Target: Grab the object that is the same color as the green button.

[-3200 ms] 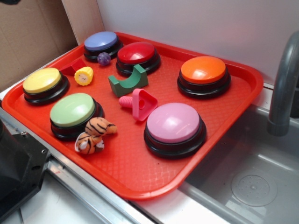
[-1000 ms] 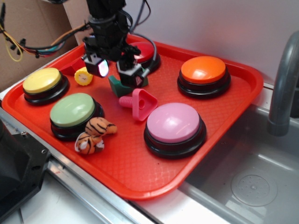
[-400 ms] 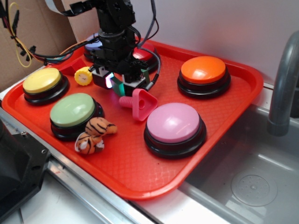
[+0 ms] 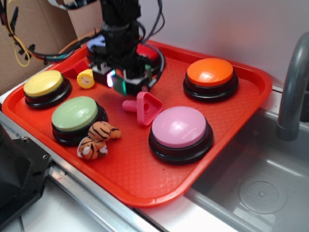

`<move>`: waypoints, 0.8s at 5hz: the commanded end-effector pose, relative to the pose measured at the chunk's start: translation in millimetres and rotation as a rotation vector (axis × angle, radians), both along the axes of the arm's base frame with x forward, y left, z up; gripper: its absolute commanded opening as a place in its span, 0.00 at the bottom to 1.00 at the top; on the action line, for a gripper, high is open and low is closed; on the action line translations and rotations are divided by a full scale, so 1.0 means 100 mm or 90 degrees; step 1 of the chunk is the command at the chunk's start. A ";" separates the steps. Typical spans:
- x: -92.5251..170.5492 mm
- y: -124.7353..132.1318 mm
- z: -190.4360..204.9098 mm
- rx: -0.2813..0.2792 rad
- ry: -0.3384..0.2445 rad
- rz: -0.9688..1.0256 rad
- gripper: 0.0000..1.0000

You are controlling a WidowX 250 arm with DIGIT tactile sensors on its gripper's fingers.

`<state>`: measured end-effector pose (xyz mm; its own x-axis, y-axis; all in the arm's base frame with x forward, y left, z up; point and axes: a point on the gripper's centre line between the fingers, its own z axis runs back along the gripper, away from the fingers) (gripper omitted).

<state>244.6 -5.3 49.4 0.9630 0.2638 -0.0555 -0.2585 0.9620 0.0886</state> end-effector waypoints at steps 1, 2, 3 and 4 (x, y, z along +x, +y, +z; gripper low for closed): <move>-0.10 -0.09 0.96 -0.032 -0.098 -0.073 0.00; -0.29 -0.08 1.26 -0.043 -0.145 -0.083 0.00; -0.42 -0.01 1.41 -0.028 -0.191 -0.048 0.00; -0.46 -0.01 1.36 -0.031 -0.183 0.014 0.00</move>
